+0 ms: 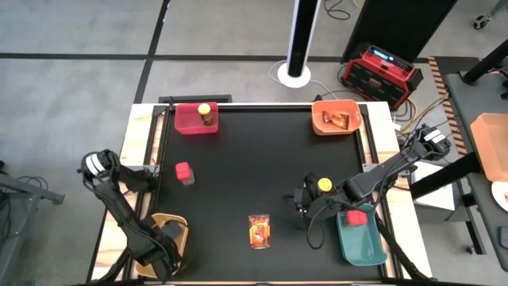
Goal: Sort spices by type
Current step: Put the brown seasoning bottle into the yellow bin
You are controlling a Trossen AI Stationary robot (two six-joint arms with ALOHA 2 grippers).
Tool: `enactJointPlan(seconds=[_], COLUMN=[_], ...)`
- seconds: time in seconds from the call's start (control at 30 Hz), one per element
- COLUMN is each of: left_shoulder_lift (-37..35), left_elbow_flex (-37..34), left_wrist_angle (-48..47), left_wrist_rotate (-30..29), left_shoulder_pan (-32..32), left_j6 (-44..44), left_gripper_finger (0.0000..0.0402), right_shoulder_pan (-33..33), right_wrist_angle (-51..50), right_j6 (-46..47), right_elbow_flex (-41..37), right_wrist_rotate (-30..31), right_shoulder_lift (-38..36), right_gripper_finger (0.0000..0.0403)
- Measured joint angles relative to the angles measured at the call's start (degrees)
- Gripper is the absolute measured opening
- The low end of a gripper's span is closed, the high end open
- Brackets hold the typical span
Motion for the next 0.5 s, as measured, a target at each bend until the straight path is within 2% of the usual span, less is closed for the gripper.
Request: enactJointPlan(seconds=[0.5], left_shoulder_lift=[2.8], left_elbow_flex=[-0.3], left_wrist_angle=[-0.2], left_wrist_rotate=[-0.5], left_shoulder_pan=[-0.7], left_j6=[0.1], left_gripper_finger=[0.0156], right_shoulder_pan=[0.0], right_wrist_angle=[0.0], right_j6=[0.0], right_elbow_flex=[0.0], right_wrist_rotate=[0.0], right_shoulder_lift=[0.0], right_gripper_finger=[0.0013])
